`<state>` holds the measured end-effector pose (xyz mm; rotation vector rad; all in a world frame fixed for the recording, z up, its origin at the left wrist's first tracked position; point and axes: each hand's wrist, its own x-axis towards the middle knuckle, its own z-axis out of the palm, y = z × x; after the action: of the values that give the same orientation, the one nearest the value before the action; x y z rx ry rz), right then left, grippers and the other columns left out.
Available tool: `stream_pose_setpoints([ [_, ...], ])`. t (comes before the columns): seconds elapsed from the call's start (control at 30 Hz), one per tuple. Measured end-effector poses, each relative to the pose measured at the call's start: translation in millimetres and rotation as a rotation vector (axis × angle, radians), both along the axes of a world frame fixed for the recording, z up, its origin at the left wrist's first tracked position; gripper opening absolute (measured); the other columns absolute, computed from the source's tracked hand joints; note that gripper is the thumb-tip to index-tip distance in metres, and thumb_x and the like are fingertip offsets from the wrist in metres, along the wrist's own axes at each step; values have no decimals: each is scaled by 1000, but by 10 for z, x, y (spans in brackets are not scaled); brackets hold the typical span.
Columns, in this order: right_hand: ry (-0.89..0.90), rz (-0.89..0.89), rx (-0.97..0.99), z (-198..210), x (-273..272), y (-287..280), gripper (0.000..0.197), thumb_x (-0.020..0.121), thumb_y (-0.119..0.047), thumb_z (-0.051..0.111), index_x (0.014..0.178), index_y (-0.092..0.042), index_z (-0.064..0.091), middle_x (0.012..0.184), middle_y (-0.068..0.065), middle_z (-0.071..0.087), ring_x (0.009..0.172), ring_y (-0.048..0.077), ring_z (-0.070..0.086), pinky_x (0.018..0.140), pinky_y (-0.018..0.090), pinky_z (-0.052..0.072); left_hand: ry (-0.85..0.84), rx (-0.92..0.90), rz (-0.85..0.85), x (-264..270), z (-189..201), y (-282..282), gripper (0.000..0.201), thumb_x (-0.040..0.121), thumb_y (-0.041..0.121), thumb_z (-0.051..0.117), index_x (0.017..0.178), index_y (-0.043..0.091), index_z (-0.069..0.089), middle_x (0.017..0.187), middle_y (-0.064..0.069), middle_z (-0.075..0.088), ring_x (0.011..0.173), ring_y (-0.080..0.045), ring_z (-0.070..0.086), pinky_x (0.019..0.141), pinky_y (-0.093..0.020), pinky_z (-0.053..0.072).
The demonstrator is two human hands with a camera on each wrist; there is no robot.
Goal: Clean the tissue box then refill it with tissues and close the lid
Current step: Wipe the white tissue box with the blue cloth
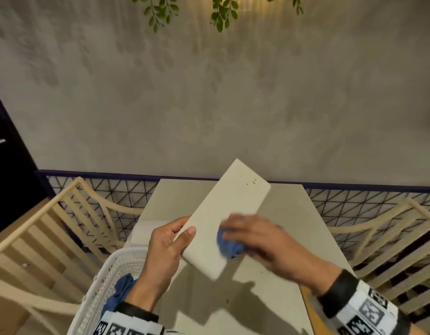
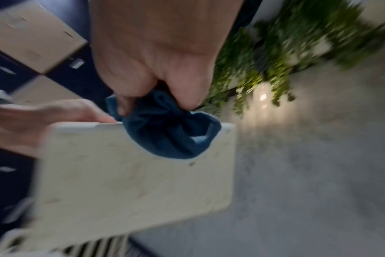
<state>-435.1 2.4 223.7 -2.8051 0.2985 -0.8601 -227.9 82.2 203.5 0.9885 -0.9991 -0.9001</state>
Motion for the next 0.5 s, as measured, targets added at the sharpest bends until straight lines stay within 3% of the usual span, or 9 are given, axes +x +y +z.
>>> stream_pose_setpoints([
  [0.07, -103, -163, 40, 116, 101, -17, 40, 99, -32, 34, 120, -9, 59, 130, 8, 57, 128, 17, 42, 101, 38, 37, 0, -4, 18, -27, 7, -15, 23, 72, 14, 59, 86, 18, 77, 72, 4, 77, 62, -2, 67, 52, -11, 50],
  [0.2, 92, 118, -68, -33, 225, 165, 36, 99, -24, 36, 119, -7, 59, 132, 9, 56, 129, 23, 43, 107, 33, 34, 35, -36, 10, -21, -4, 18, 28, 79, 2, 62, 82, 22, 81, 79, 2, 79, 72, -7, 72, 64, -14, 56],
  [0.23, 98, 90, -57, 21, 127, 53, 38, 99, -28, 36, 120, -8, 59, 134, 7, 55, 130, 21, 42, 107, 34, 35, 28, -35, 7, -22, 0, 35, 24, 78, 3, 64, 81, 20, 80, 78, 2, 79, 70, -6, 71, 61, -13, 55],
  [0.33, -110, -229, 16, 212, 111, -147, 47, 98, -41, 34, 119, -9, 61, 130, 8, 58, 127, 15, 41, 100, 37, 36, -3, -22, 14, -48, 9, 42, 16, 71, 17, 68, 82, 22, 78, 74, 5, 78, 66, -3, 69, 55, -12, 52],
  [0.43, -82, -36, -35, 151, 449, 116, 37, 99, -28, 35, 114, -5, 59, 124, 16, 59, 120, 24, 44, 100, 30, 35, -21, -52, 25, -66, 18, 39, 22, 68, 24, 67, 85, 29, 81, 82, 4, 79, 75, -5, 71, 65, -14, 55],
  [0.5, 46, 36, -81, 161, 394, 78, 27, 95, -14, 49, 120, -5, 57, 131, 16, 55, 124, 22, 42, 108, 21, 27, -21, -58, 3, -53, 26, 68, 25, 71, 18, 65, 89, 29, 80, 86, 2, 79, 79, -7, 72, 68, -15, 56],
])
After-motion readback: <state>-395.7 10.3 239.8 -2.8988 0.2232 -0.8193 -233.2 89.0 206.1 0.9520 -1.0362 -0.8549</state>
